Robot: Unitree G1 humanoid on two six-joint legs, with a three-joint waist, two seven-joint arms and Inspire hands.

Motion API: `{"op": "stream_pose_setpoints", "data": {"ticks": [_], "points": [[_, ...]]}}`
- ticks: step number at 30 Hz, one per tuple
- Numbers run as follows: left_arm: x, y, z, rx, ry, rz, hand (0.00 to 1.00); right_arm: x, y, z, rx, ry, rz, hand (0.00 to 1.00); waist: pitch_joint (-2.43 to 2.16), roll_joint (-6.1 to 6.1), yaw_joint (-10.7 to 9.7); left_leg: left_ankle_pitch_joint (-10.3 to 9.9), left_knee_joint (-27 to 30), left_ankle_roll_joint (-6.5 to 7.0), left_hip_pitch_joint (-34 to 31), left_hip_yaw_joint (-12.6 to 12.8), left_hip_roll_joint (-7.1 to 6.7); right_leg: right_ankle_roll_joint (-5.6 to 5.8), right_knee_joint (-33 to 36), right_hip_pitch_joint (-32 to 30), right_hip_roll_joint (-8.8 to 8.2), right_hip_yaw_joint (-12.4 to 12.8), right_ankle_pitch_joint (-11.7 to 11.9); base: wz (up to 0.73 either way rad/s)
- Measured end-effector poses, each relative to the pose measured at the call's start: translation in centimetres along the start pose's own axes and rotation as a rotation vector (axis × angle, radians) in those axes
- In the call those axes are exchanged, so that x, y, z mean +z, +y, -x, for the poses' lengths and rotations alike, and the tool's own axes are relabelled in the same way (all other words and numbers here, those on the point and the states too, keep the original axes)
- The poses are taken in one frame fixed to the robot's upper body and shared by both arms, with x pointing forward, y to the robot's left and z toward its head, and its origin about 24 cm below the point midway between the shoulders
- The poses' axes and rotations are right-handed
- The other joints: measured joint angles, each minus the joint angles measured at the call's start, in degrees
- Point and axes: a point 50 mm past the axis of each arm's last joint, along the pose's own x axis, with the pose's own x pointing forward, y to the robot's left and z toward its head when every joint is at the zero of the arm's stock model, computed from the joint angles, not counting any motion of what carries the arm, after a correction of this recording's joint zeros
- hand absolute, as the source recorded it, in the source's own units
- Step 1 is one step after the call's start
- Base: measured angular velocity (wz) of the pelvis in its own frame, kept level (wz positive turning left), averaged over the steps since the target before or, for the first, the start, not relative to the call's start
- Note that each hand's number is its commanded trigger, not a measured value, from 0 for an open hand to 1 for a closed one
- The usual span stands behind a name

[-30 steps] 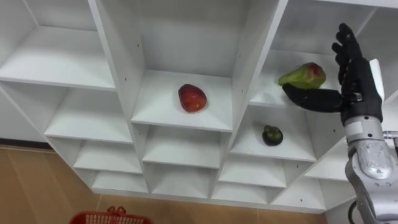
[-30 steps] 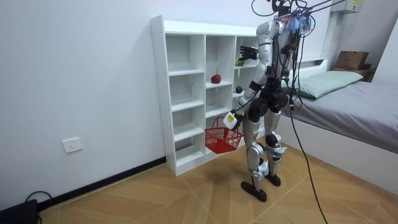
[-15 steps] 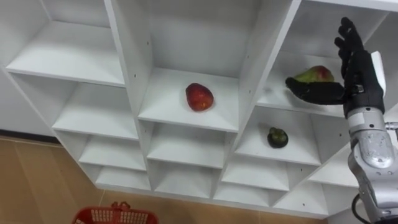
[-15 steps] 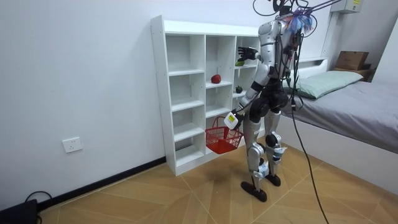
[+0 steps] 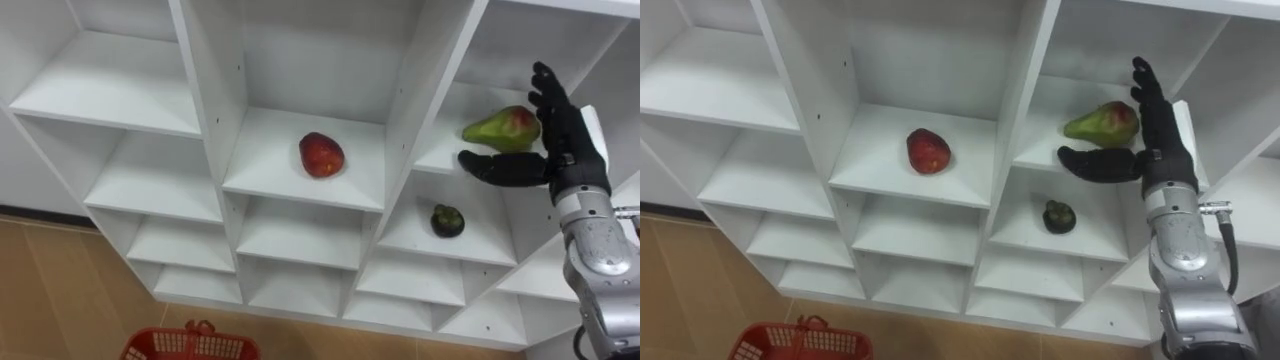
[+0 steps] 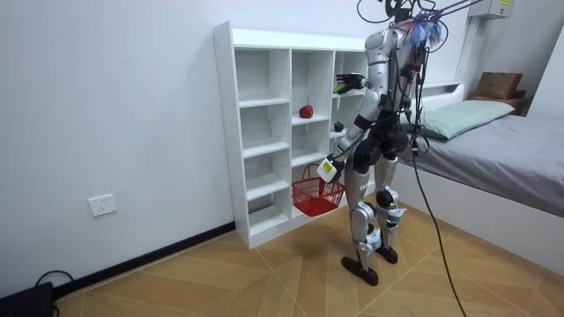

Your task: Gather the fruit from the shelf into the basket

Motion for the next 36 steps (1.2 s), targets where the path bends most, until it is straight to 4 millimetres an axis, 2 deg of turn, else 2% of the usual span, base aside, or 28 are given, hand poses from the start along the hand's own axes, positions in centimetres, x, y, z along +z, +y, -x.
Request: {"op": "stream_pose_setpoints", "data": {"ticks": [9,19,25,32,36], "points": [[0.0,0.2,0.0,-0.007,-0.001,0.013,1.0,0.1,-0.4,-0.3,0.001,-0.003,0.046,0.0,-0.04,-0.1,0.0,0.1,0.1,-0.02,0.0,0.0,0.0,0.0,0.0,0.0,-0.02,0.0,0.0,0.0],[-0.2,0.3,0.0,-0.003,0.009,0.013,1.0,-1.5,-0.6,-0.1,0.0,0.065,0.073,0.0,0.09,-0.41,0.0,0.1,0.1,0.0,0.6,0.0,-0.02,0.0,0.1,0.3,-0.07,-0.1,0.0,0.0],[-0.3,0.5,0.1,0.001,0.013,0.011,1.0,-1.3,-0.6,-1.1,0.015,0.072,0.083,0.0,0.18,-0.59,-0.1,0.1,0.2,0.01,0.4,0.0,-0.03,0.0,0.1,0.5,-0.08,-0.1,0.0,0.0],[-0.3,0.5,0.0,0.002,0.018,0.008,1.0,-1.9,-0.7,-1.2,0.028,0.102,0.061,0.0,0.05,-0.77,-0.2,0.1,0.2,0.01,0.6,0.0,-0.05,0.0,0.0,0.8,-0.09,-0.3,0.0,0.0],[-0.4,0.5,0.0,0.002,0.023,0.012,1.0,-2.3,-0.7,-1.4,0.032,0.119,0.052,0.0,0.26,-0.38,-0.5,0.1,0.2,0.0,0.6,-0.6,-0.08,0.0,0.0,1.1,-0.12,-0.7,0.0,0.05]]}}
